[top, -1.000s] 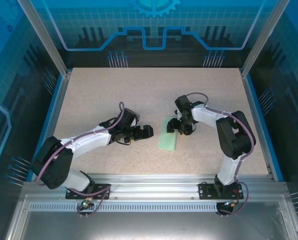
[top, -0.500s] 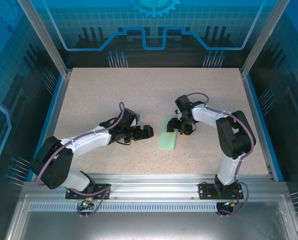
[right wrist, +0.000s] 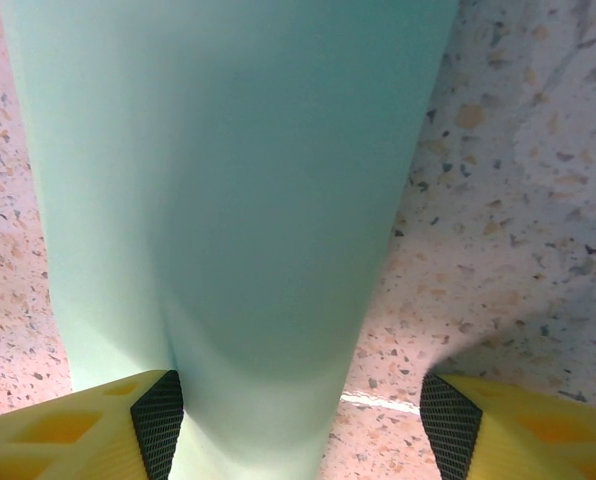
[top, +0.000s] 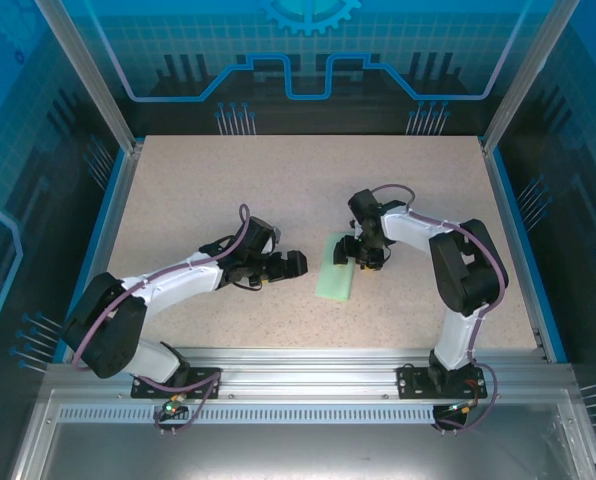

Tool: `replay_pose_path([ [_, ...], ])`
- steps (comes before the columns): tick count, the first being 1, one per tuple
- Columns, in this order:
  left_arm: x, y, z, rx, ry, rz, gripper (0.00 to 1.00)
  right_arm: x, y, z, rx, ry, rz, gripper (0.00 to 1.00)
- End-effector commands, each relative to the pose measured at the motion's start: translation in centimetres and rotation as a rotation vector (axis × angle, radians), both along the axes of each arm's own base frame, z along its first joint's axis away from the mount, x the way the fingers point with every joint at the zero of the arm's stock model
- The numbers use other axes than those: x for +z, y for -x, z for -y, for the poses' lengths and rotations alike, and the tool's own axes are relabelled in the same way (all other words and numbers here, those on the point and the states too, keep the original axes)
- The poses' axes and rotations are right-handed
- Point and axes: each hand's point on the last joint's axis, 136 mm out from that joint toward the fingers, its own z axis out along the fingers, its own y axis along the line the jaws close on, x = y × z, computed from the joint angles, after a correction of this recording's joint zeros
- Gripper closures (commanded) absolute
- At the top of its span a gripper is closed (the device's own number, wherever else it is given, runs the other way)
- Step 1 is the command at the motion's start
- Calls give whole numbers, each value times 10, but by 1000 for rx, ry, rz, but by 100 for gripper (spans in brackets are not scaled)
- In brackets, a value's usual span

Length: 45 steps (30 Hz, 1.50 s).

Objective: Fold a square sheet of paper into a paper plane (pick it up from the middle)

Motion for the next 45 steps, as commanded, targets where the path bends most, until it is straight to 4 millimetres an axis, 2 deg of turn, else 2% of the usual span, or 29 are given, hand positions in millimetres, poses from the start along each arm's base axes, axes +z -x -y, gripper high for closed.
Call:
replay_pose_path([
  [1,7,-3,7,-27,5,19,2,-23,7,6,34,78,-37,31],
  [9,9,-6,10,-20,12,16,7,-29,10,12,33,109,-53,32],
  [13,12,-9,16,-28,29,11,15,-31,10,12,25,113,-55,32],
  [18,13,-16,27,-34,55,-10,51,-34,11,13,15,120,-61,32],
  [22,8,-26,41,-33,68,-40,90,-36,10,11,5,109,-61,32],
  [24,6,-31,50,-39,69,-48,100,-38,11,11,5,110,-66,32],
  [30,-3,-38,79,-80,61,-75,100,-39,12,13,10,121,-70,32],
  [35,-12,-45,96,-91,56,-96,100,-41,14,14,8,123,-77,32],
  [45,-38,-50,97,-63,-2,-151,100,-42,14,13,8,119,-76,32],
])
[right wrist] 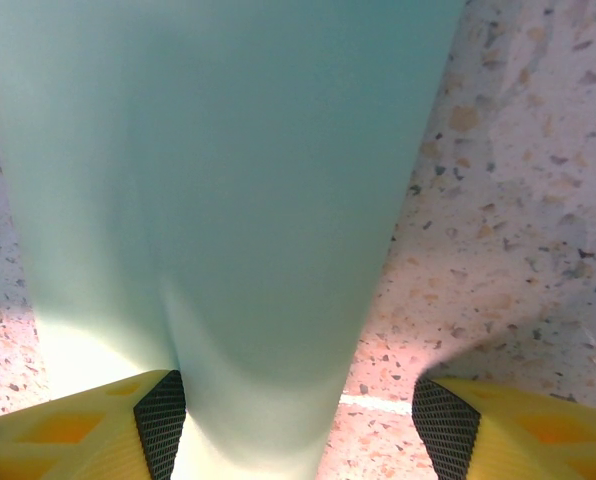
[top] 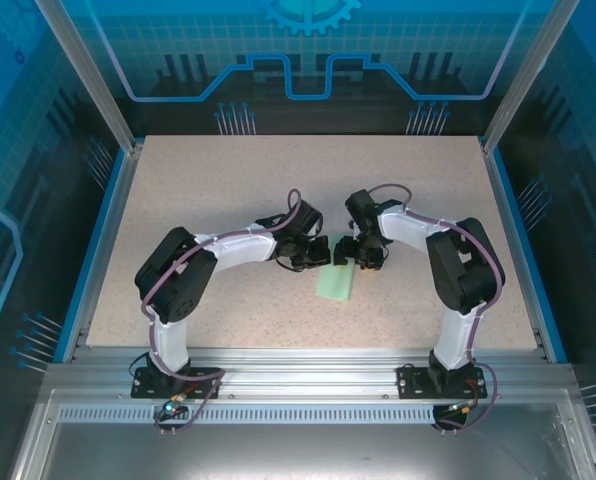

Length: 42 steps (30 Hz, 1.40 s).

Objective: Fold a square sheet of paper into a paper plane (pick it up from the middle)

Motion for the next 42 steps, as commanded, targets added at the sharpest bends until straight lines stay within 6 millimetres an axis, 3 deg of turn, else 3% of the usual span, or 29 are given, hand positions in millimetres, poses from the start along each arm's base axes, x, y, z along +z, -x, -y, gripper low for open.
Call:
replay_pose_path([
  [1,-9,2,3,3,-22,-38,100,-39,14,11,0,79,-70,32],
  [9,-28,2,5,-3,-38,-70,100,-40,14,10,2,77,-73,32],
  [17,-46,10,-7,10,-99,-103,100,-32,11,5,10,59,-53,31],
  [20,-49,11,-10,9,-108,-107,100,-15,3,-2,19,8,-15,29],
  [28,-52,14,-13,6,-126,-110,100,59,-13,-9,-2,-221,171,27],
  [32,-52,13,-12,3,-124,-107,100,72,-7,-23,7,-381,189,49],
  [36,-54,13,-11,-1,-125,-113,100,69,-4,-41,26,-502,163,77],
  [42,-53,13,-10,-8,-127,-114,100,42,-1,-40,10,-517,114,84],
])
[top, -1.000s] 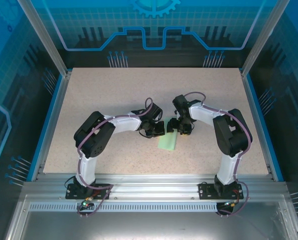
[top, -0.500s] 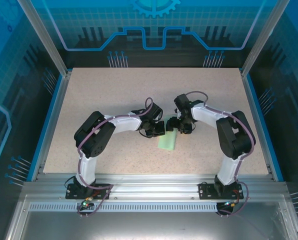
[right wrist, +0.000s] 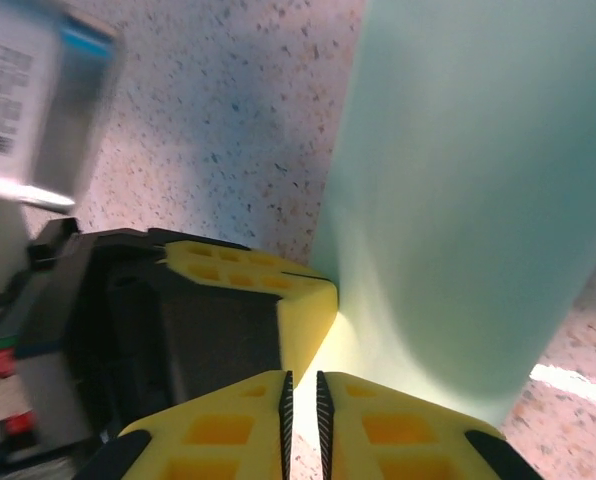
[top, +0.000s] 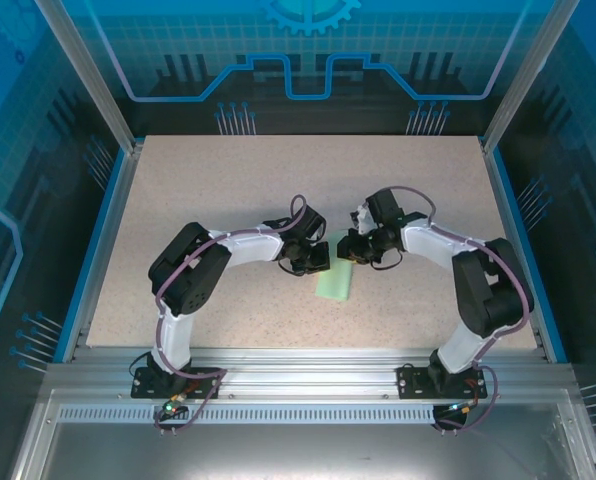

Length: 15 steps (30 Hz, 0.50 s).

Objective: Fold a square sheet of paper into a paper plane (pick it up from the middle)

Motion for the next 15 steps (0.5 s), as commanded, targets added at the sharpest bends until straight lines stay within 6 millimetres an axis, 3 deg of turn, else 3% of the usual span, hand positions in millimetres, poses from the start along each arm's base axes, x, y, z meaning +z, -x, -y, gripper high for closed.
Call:
replay_pose_path([
  [1,-21,12,-8,-12,-74,-56,100,-11,0,-1,-3,-60,-30,84],
  [10,-23,13,-9,-14,-78,-63,100,-43,4,19,-28,-47,-73,82],
  [15,-26,13,-8,-17,-81,-70,100,-67,18,31,-31,-6,-127,82],
])
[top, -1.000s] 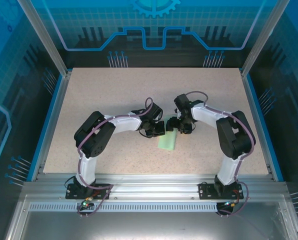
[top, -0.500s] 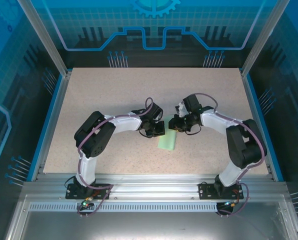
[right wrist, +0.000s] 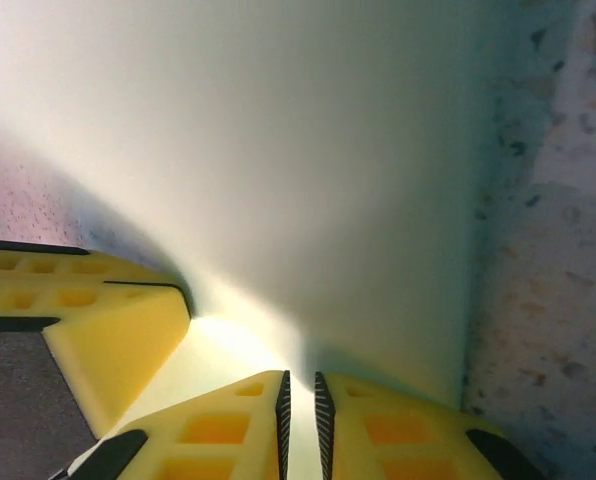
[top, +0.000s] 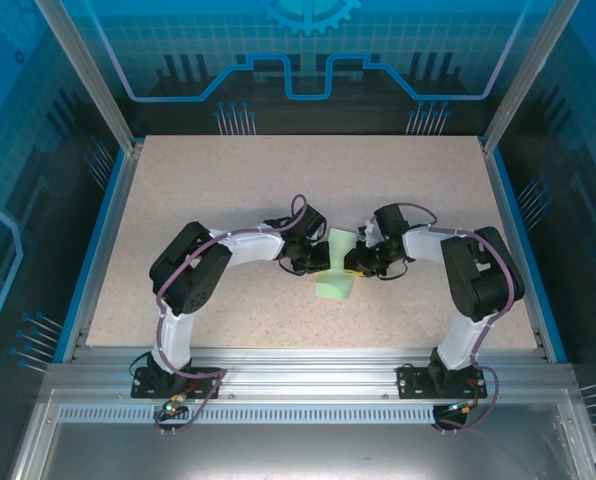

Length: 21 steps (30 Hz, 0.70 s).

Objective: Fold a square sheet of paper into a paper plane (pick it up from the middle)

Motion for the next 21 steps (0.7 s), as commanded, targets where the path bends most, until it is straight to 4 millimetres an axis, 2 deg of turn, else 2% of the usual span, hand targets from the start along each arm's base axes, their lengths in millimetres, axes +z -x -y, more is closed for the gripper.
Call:
replay_pose_path([
  [1,-25,14,-8,-17,-76,-65,100,-20,10,10,2,25,-43,82],
  [3,-25,15,-8,-21,-77,-65,100,-23,12,13,2,29,-50,81],
  [5,-25,15,-7,-24,-77,-65,100,-17,11,10,6,10,-41,81],
  [11,-26,16,-7,-28,-81,-66,100,33,6,0,33,-76,68,80],
  [14,-26,17,-7,-31,-80,-66,100,48,11,-8,55,-115,90,80],
  [16,-25,15,-7,-29,-78,-63,100,46,18,-12,67,-117,79,80],
  [21,-25,16,-6,-31,-77,-64,100,18,30,-10,69,-81,17,81],
])
